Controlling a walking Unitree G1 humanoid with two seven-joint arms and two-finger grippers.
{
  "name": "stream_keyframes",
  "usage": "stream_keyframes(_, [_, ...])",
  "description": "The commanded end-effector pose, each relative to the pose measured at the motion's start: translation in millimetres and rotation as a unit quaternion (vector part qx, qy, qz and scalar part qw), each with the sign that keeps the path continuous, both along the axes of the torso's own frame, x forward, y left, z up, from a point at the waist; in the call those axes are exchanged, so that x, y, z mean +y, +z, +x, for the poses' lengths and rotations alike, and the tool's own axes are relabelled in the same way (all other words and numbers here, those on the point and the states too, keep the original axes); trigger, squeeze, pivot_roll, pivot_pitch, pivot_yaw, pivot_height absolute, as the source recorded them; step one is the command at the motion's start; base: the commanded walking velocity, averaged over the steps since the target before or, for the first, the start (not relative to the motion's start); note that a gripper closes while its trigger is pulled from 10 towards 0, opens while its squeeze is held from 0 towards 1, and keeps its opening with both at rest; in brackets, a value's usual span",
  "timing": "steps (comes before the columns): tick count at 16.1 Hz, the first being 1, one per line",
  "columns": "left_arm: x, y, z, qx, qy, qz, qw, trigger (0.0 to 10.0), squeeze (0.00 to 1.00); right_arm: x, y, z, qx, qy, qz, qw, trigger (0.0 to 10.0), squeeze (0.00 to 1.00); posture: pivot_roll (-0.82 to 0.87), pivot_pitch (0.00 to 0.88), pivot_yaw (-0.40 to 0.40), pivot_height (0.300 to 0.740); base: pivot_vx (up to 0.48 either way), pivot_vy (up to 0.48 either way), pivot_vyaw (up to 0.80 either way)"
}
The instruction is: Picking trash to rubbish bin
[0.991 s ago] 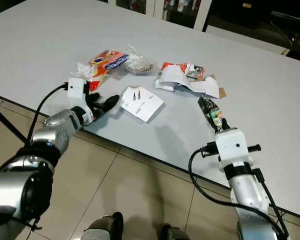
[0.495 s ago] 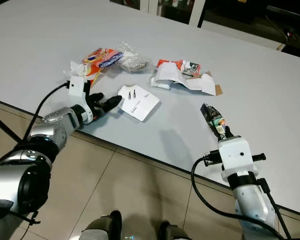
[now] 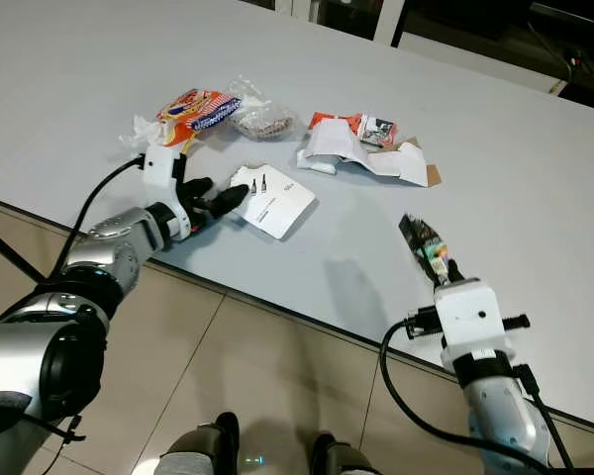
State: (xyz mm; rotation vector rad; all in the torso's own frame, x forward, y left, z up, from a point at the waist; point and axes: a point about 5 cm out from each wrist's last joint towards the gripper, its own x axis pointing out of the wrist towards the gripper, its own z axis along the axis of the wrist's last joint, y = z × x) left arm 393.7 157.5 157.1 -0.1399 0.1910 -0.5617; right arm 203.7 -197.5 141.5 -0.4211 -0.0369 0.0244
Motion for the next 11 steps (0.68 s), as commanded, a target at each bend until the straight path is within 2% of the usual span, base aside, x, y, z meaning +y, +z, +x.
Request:
stream_keyframes(1, [-9.7, -27.8, -10.3, 0.062, -0.024, 0.006, 0.998, 10.0, 0.00, -2.3, 3.4, -3.4, 0.000, -0.003, -0.002, 1.000, 10.0, 0.00, -0.03, 0.259, -0.118, 0.740, 0.000, 0.000, 0.00])
stream_keyframes(3, [-16.1, -32.0, -12.8, 0.069, -0.041, -0.002, 0.997, 10.0, 0.00, -2.1, 3.4, -4.2, 0.002, -0.002, -0.001, 1.000, 10.0, 0.00, -0.03, 0.262, -0.120, 0.740, 0.000, 0.000, 0.00])
stream_keyframes(4, [-18.2, -33.2, -13.8, 0.072, -0.049, -0.005, 0.996, 8.7, 0.00, -1.8, 3.6, -4.4, 0.003, -0.002, -0.001, 1.000, 10.0, 0.00, -0.04, 0.263, -0.120, 0.740, 0.000, 0.000, 0.00])
stream_keyframes(5, [-19.3, -33.8, -14.5, 0.073, -0.054, -0.010, 0.996, 0.0, 0.00, -1.2, 3.5, -4.9, 0.004, -0.002, -0.001, 1.000, 10.0, 0.00, -0.04, 0.263, -0.120, 0.740, 0.000, 0.000, 0.00])
stream_keyframes(11, [-16.4, -34.5, -15.2, 0.073, -0.053, -0.018, 0.996, 0.0, 0.00, 0.4, 3.2, -4.2, 0.005, -0.001, -0.001, 1.000, 10.0, 0.00, -0.03, 0.260, -0.115, 0.740, 0.000, 0.000, 0.00])
